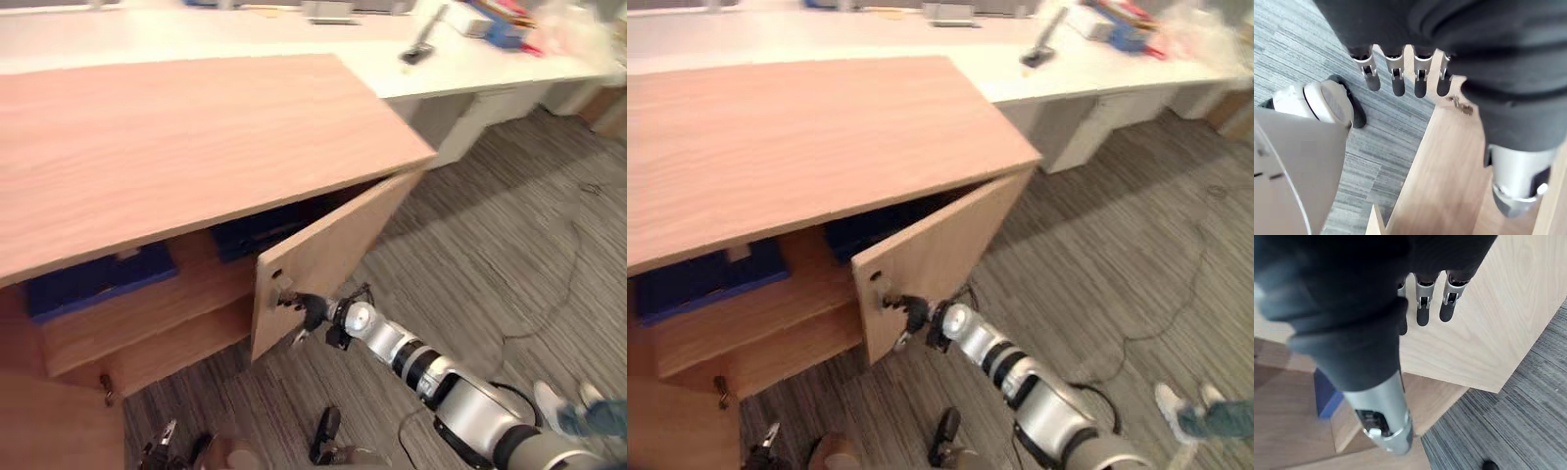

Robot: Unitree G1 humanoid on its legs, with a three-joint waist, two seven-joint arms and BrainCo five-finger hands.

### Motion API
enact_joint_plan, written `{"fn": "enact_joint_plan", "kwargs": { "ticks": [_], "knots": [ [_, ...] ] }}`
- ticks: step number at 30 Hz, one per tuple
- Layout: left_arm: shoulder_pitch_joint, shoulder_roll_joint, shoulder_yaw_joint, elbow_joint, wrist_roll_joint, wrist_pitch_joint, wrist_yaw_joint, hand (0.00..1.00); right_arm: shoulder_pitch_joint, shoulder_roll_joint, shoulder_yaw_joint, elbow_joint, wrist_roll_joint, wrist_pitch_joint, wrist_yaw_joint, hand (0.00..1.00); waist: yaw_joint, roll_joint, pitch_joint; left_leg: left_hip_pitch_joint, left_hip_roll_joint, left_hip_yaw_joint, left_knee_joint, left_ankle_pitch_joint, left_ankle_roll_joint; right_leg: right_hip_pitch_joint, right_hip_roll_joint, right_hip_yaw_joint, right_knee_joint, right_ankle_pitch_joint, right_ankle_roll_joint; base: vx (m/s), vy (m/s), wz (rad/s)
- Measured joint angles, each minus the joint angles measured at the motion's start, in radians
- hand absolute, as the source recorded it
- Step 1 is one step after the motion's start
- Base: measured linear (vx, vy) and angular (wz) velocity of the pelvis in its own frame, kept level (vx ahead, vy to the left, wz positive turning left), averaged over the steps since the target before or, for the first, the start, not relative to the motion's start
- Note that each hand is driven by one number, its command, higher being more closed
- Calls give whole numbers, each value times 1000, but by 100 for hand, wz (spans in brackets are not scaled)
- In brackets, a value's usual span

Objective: Walk over to the cabinet, pick up the folder, carry it to the office cabinet, place the folder inside the office cabinet, then close the office cabinet door

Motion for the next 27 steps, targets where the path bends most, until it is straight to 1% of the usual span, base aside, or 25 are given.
{"fn": "enact_joint_plan", "kwargs": {
  "ticks": [1,2,3,4,5,6,7,8,9,10,12,13,16,18,19,21,22,23,24,25,27],
  "knots": [
    [0,1,-8,0,10,0,0,0,10,-1,-62,25,5,-1,-20,0,-2,4,2,-22,-13,-49,-10,13,1,-26,11,73,59,-44,-1,120,40,161],
    [0,2,-14,1,12,0,0,0,20,-2,-100,39,12,-3,-38,0,-2,6,4,-33,-24,-82,-18,23,-2,-40,15,113,97,-60,-10,138,49,144],
    [-2,-1,-27,2,11,0,0,0,42,-3,-168,59,29,-5,-67,0,-2,19,12,-44,-36,-145,-31,43,-16,-53,14,217,153,-86,-1,142,81,156],
    [-2,5,-39,1,11,0,0,0,63,-1,-218,82,48,-7,-87,0,-1,31,20,-41,-45,-193,-59,64,-16,-54,12,296,192,-113,5,144,77,149],
    [-2,5,-40,1,11,0,-1,0,77,3,-242,95,60,-10,-97,0,3,28,18,-36,-53,-210,-77,80,-25,-49,2,305,202,-137,20,156,-18,129],
    [-1,4,-44,1,9,0,-1,0,98,15,-286,131,90,-17,-112,0,7,23,14,-31,-70,-241,-107,100,-32,-30,-22,297,198,-177,41,132,-138,96],
    [1,5,-54,1,10,0,-1,0,112,27,-332,172,117,-22,-125,0,9,23,14,-26,-80,-254,-131,117,-38,-12,-40,279,187,-207,55,124,-186,85],
    [0,4,-55,0,10,0,-1,0,124,28,-353,187,130,-23,-133,0,8,27,12,-26,-81,-259,-141,125,-40,2,-45,268,172,-214,58,78,-161,68],
    [-3,-6,-60,-1,11,0,-2,0,149,27,-402,221,137,-23,-146,0,3,38,6,-26,-78,-274,-161,148,-46,23,-46,239,148,-215,58,56,-108,76],
    [-4,-16,-62,-4,11,0,-2,0,180,27,-445,248,152,-21,-163,0,-2,42,2,-25,-77,-276,-174,170,-48,48,-49,209,130,-215,57,35,-69,74],
    [-4,-27,-78,-7,10,0,-2,0,226,23,-490,273,162,-20,-180,0,-9,45,-7,-24,-71,-277,-185,188,-51,78,-45,168,116,-219,51,23,-89,62],
    [0,-32,-84,-7,10,1,-3,0,251,22,-494,286,164,-19,-188,0,-9,47,-19,-24,-63,-280,-190,192,-52,91,-37,151,105,-219,48,16,-84,47],
    [7,-38,-98,-10,6,0,-3,0,298,24,-497,293,174,-19,-191,0,-12,49,-38,-24,-60,-298,-203,210,-59,122,-33,108,91,-219,43,-21,-62,48],
    [26,-48,-110,-19,6,1,-3,0,318,32,-534,313,200,-20,-194,0,-12,60,-44,-25,-61,-331,-205,216,-62,157,-29,61,76,-219,39,-50,-25,55],
    [31,-47,-114,-19,6,1,-3,0,321,32,-534,318,200,-20,-196,0,-11,61,-44,-26,-61,-341,-207,220,-64,162,-28,53,75,-219,39,-95,-23,55],
    [43,-45,-125,-19,2,1,-3,0,346,43,-583,332,206,-21,-202,0,-11,64,-44,-33,-66,-366,-218,238,-65,180,-29,7,69,-228,29,-91,-15,65],
    [47,-43,-137,-19,2,1,-2,0,366,50,-617,336,213,-21,-210,0,-12,64,-45,-50,-76,-365,-219,260,-60,180,-33,-16,71,-238,30,-79,4,69],
    [48,-43,-147,-19,1,2,-2,0,374,54,-637,343,216,-22,-214,0,-13,63,-45,-61,-82,-346,-219,275,-54,184,-37,-28,72,-241,32,-101,28,79],
    [48,-44,-165,-19,2,2,-1,0,388,62,-682,365,217,-21,-222,0,-16,62,-44,-79,-95,-269,-220,315,-33,184,-44,-29,74,-245,30,-62,59,80],
    [48,-45,-182,-21,3,3,-1,0,409,73,-731,375,215,-19,-233,0,-19,64,-42,-91,-108,-164,-220,356,-3,188,-53,-29,77,-248,26,-61,71,78],
    [55,-46,-196,-28,26,3,0,0,432,85,-781,388,197,-13,-247,0,-19,73,-37,-93,-109,-71,-219,376,11,189,-62,-32,80,-241,14,-112,77,39]
  ]
}}
